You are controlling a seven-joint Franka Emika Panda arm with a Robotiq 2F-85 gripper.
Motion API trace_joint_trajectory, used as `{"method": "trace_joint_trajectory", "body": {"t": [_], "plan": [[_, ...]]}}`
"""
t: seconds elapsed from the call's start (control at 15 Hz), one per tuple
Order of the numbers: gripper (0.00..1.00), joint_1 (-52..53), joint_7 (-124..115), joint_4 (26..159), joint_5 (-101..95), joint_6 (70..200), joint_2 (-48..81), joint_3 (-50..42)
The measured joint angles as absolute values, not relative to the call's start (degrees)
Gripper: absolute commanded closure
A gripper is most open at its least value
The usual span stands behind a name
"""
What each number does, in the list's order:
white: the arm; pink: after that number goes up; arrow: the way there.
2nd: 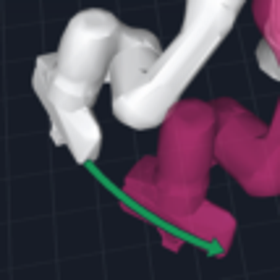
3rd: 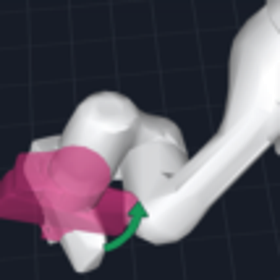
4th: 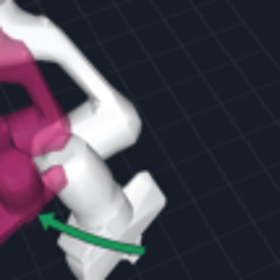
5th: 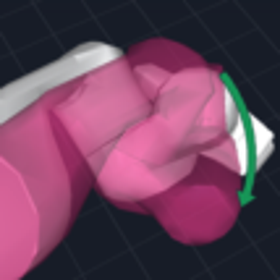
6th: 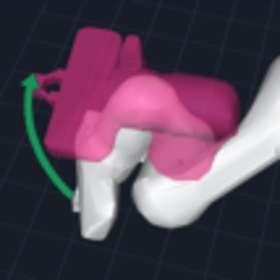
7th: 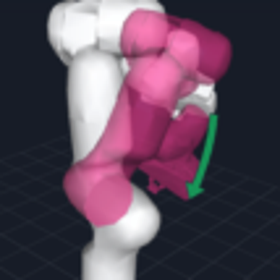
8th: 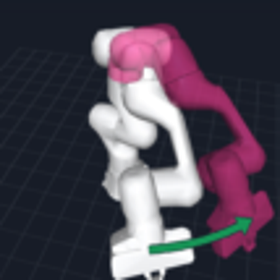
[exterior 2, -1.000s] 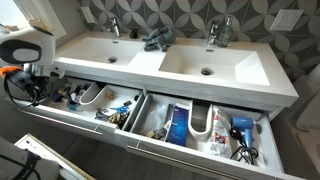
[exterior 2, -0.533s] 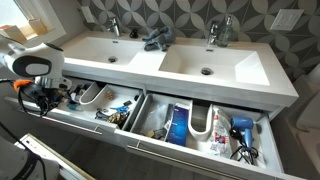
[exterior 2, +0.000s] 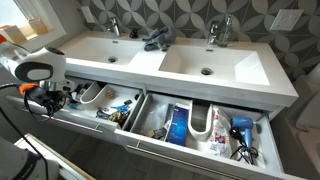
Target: Close the open drawer on the left
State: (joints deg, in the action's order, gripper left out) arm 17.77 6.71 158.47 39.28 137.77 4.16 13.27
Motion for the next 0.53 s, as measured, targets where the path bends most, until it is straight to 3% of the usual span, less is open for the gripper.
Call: {"method": "trace_joint_trajectory", "body": {"t": [0.53], "plan": [[1.00, 17.35, 7.92, 158.11, 40.85, 149.22, 4.17, 13.91]]}}
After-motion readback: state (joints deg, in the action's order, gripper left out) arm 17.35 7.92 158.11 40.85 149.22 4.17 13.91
